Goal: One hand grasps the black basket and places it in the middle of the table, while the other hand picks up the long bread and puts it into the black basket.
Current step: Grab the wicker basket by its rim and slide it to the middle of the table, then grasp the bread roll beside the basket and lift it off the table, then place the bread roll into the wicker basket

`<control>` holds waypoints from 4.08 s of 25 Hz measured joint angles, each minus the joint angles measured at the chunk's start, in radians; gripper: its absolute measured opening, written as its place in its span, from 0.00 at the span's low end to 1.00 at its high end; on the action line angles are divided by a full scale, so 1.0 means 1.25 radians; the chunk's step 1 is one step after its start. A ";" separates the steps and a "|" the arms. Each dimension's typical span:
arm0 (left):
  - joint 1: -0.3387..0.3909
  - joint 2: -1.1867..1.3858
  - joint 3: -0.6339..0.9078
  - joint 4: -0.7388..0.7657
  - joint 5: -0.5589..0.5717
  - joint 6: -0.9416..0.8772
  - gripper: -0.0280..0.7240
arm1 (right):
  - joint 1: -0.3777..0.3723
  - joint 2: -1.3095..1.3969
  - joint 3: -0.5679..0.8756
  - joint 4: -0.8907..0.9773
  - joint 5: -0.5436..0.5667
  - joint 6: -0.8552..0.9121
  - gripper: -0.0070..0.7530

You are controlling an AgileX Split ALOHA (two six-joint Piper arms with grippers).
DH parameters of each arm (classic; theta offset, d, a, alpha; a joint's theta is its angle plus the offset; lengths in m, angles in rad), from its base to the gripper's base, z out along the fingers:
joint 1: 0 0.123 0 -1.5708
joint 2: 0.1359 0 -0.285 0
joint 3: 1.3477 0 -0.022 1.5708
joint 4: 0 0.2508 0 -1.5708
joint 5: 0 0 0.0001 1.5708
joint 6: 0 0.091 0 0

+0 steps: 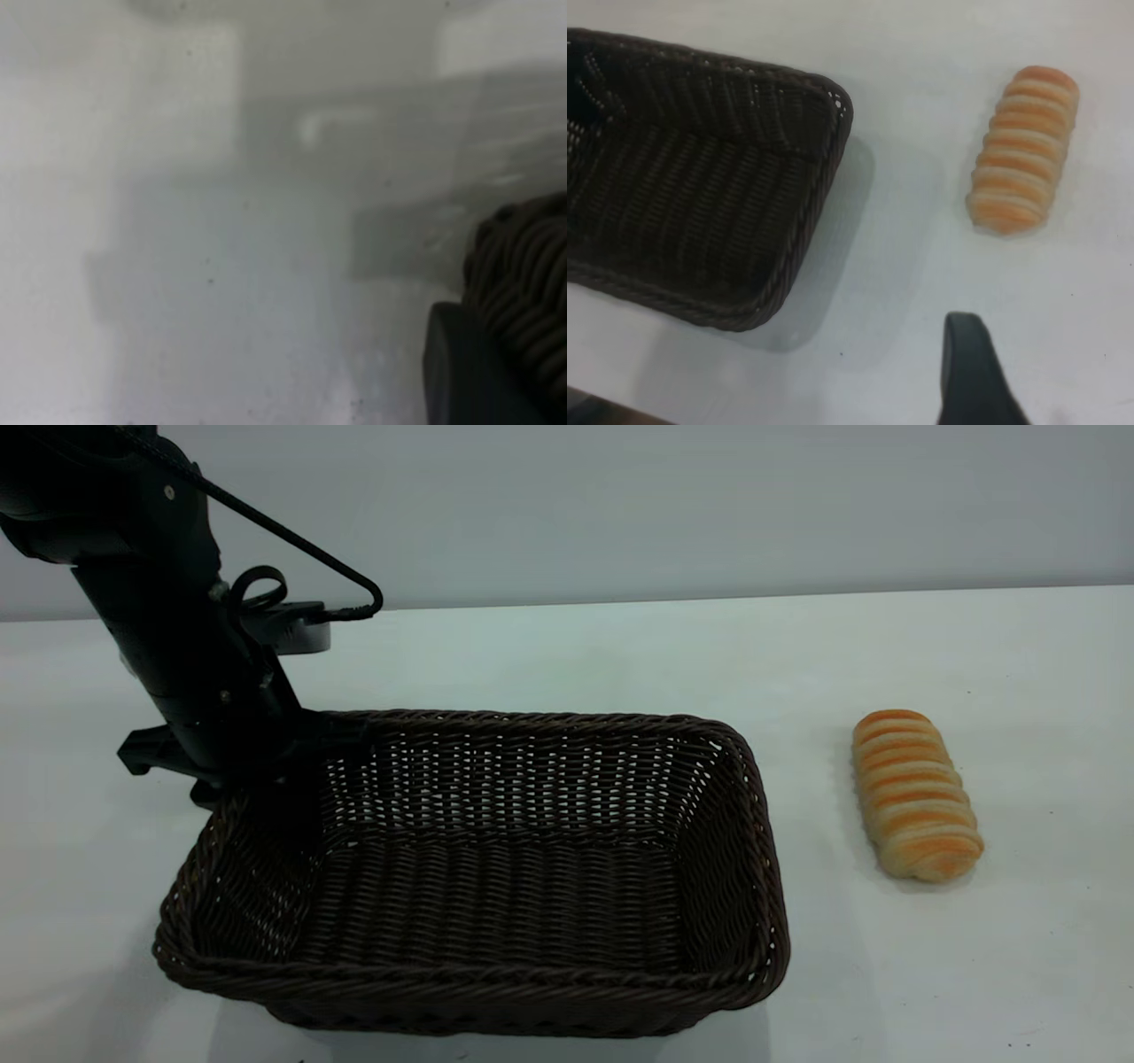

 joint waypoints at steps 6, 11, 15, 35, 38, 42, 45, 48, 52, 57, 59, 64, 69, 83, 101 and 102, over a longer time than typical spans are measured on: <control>0.000 -0.004 0.000 0.022 0.031 -0.043 0.82 | 0.000 0.000 0.000 0.000 0.000 0.000 0.56; -0.001 -0.038 0.000 0.022 0.063 -0.049 0.92 | 0.000 0.000 0.000 0.000 0.000 0.000 0.56; -0.001 -0.087 0.000 0.022 0.083 -0.059 0.90 | 0.000 0.000 0.000 0.000 0.000 -0.001 0.56; -0.001 -0.659 0.002 0.036 0.133 -0.044 0.83 | 0.000 0.504 0.000 0.603 -0.167 -0.550 0.56; -0.001 -0.774 0.002 0.036 0.138 -0.030 0.82 | 0.000 0.617 -0.015 0.769 -0.181 -0.725 0.56; -0.001 -0.927 0.003 0.036 0.156 -0.017 0.82 | 0.000 0.737 -0.058 0.877 -0.191 -0.861 0.56; -0.001 -1.036 0.003 0.035 0.167 -0.014 0.82 | 0.000 0.819 -0.101 0.893 -0.205 -0.893 0.56; -0.001 -1.138 0.011 0.020 0.180 -0.008 0.82 | 0.000 0.882 -0.148 0.895 -0.220 -0.908 0.56; -0.001 -1.257 0.058 0.002 0.212 0.009 0.82 | 0.000 0.946 -0.209 0.879 -0.239 -0.915 0.56; -0.001 -1.347 0.130 -0.025 0.247 0.015 0.82 | 0.000 0.997 -0.252 0.840 -0.298 -0.916 0.56; -0.001 -1.368 0.152 -0.044 0.268 0.022 0.82 | 0.000 1.022 -0.264 0.834 -0.308 -0.916 0.56; -0.001 -1.427 0.169 -0.100 0.294 0.067 0.82 | 0.000 1.085 -0.294 0.829 -0.311 -0.916 0.56; -0.001 -1.465 0.169 -0.123 0.295 0.089 0.82 | 0.000 1.142 -0.320 0.825 -0.315 -0.917 0.56; -0.001 -1.469 0.169 -0.123 0.302 0.091 0.82 | 0.024 1.171 -0.336 0.825 -0.289 -0.921 0.14; -0.001 -1.469 0.169 -0.123 0.308 0.093 0.82 | 0.173 0.782 -0.338 0.751 -0.137 -0.848 0.05; -0.001 -1.469 0.169 -0.123 0.308 0.093 0.82 | 0.209 0.782 -0.338 0.745 -0.129 -0.842 0.05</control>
